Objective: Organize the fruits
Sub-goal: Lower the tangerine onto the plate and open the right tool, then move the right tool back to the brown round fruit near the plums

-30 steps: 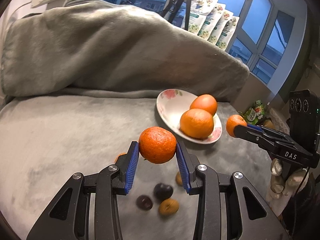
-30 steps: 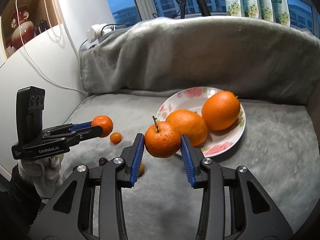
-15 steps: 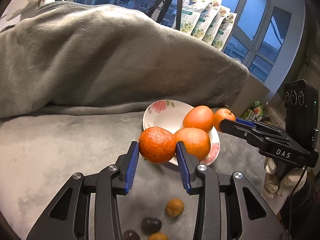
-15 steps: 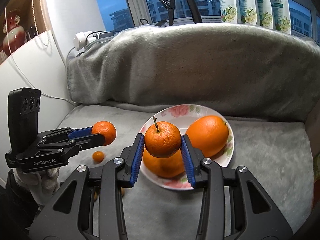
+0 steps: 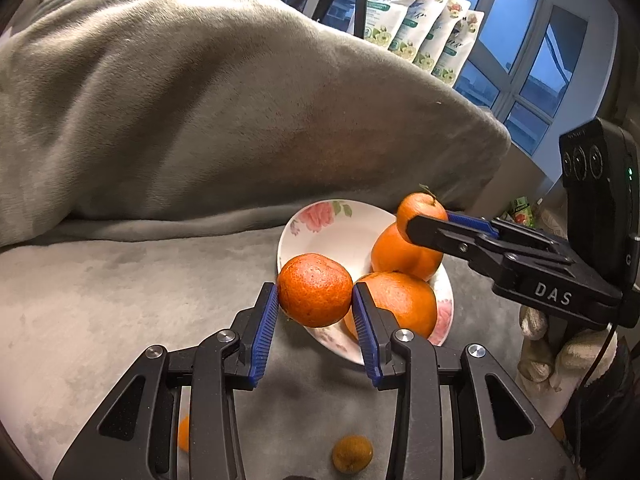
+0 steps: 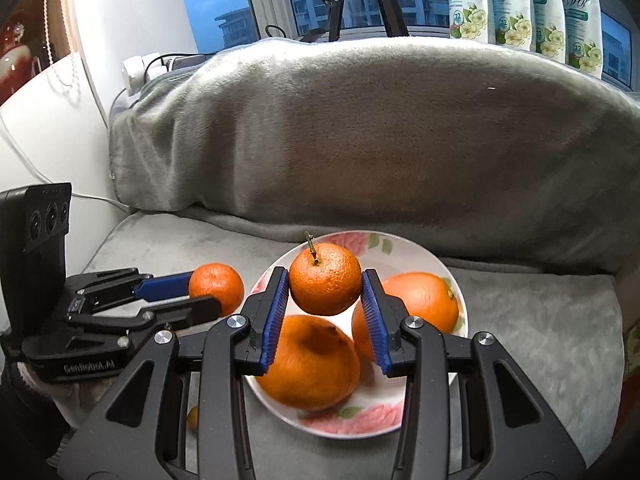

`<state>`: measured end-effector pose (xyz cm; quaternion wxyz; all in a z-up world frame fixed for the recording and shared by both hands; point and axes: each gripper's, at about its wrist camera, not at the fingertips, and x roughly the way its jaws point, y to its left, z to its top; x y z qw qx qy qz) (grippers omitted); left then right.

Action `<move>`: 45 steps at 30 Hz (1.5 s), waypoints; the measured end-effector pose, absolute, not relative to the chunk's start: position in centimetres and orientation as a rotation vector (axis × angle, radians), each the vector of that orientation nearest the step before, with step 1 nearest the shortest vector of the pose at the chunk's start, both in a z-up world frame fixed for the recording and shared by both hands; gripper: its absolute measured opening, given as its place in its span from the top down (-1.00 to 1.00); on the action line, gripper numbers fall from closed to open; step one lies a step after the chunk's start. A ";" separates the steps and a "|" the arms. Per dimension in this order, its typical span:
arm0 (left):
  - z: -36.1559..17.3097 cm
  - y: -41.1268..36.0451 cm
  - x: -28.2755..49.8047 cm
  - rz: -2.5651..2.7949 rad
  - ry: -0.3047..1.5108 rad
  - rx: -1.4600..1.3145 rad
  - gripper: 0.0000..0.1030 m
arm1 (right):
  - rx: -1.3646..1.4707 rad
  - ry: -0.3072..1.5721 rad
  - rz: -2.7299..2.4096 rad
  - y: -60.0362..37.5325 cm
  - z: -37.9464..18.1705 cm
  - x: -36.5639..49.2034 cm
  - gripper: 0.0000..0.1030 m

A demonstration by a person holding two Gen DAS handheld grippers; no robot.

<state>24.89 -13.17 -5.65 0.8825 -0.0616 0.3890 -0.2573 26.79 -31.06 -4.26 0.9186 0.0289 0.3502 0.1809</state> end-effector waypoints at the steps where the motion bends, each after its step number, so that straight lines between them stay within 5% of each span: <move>1: -5.7 -13.3 25.0 -0.534 0.813 -0.129 0.29 | 0.058 0.723 0.371 -31.0 -4.4 27.1 0.24; 21: -6.3 -14.5 25.8 -0.549 0.832 -0.116 0.28 | 0.043 0.737 0.331 -30.9 -4.7 29.1 0.23; 23: -6.2 -14.6 25.8 -0.549 0.829 -0.117 0.26 | 0.042 0.733 0.324 -30.8 -4.7 29.0 0.00; 25: -6.0 -14.6 25.7 -0.556 0.821 -0.117 0.07 | 0.043 0.716 0.305 -31.0 -4.4 28.7 -0.55; 27: -5.8 -14.6 25.6 -0.561 0.815 -0.118 -0.36 | 0.051 0.683 0.301 -31.2 -3.9 28.4 -0.58; 31: -5.6 -14.9 25.5 -0.561 0.820 -0.102 -0.40 | 0.066 0.663 0.283 -31.6 -3.1 28.2 -0.79; 45: -4.3 -13.4 23.9 -0.539 0.783 -0.101 -0.42 | 0.092 0.619 0.280 -32.6 -1.4 25.7 -0.81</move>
